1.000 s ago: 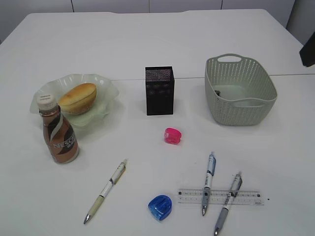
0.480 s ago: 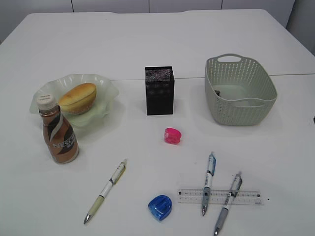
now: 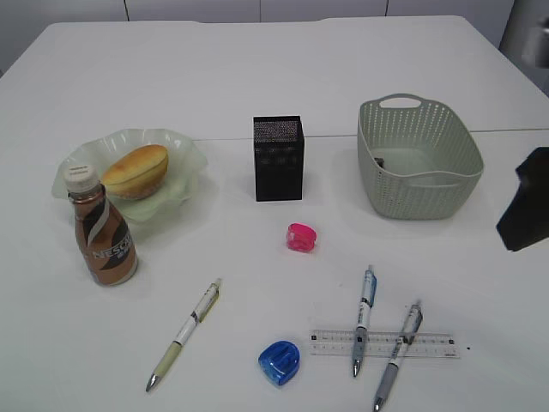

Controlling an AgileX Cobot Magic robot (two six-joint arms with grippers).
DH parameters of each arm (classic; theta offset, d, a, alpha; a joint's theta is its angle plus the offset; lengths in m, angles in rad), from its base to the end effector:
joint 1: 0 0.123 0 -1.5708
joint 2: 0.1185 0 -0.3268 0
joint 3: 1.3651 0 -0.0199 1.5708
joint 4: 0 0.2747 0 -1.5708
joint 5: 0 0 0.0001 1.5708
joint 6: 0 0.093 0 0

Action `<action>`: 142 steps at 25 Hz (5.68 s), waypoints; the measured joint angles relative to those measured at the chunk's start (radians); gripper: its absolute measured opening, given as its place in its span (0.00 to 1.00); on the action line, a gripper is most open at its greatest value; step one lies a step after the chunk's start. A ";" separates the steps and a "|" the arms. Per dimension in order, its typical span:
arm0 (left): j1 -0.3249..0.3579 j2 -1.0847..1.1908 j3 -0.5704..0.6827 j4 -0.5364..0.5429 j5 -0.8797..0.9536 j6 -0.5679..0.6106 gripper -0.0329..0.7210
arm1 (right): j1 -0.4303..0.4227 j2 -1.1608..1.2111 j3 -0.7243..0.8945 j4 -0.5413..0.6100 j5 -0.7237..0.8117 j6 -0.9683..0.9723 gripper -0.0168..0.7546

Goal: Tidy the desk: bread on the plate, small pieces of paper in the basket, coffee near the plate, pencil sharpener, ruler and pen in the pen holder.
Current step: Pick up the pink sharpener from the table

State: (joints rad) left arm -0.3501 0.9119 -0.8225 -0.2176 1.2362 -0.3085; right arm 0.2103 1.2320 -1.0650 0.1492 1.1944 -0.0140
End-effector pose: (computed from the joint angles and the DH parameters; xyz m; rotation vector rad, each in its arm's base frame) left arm 0.1221 -0.0648 0.3367 0.0064 2.8637 -0.4512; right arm 0.2234 0.0608 0.3518 -0.2706 2.8378 0.2505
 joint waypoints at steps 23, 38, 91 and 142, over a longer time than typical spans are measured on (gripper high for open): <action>0.000 0.000 0.000 0.016 0.001 0.006 0.65 | 0.123 0.649 -0.389 0.102 -0.218 -0.727 0.63; 0.000 0.000 0.000 0.059 0.001 0.006 0.65 | 0.123 0.836 -0.405 0.247 -0.420 -1.062 0.63; 0.000 0.000 0.000 0.059 0.001 0.006 0.64 | 0.149 0.984 -0.507 0.256 -0.490 -1.102 0.63; 0.000 0.000 0.000 0.069 0.002 0.006 0.62 | 0.149 1.011 -0.510 0.292 -0.456 -1.096 0.26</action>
State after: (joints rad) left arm -0.3501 0.9119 -0.8225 -0.1484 1.2385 -0.3027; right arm 0.3591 2.2425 -1.5750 0.4416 0.7382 -1.1098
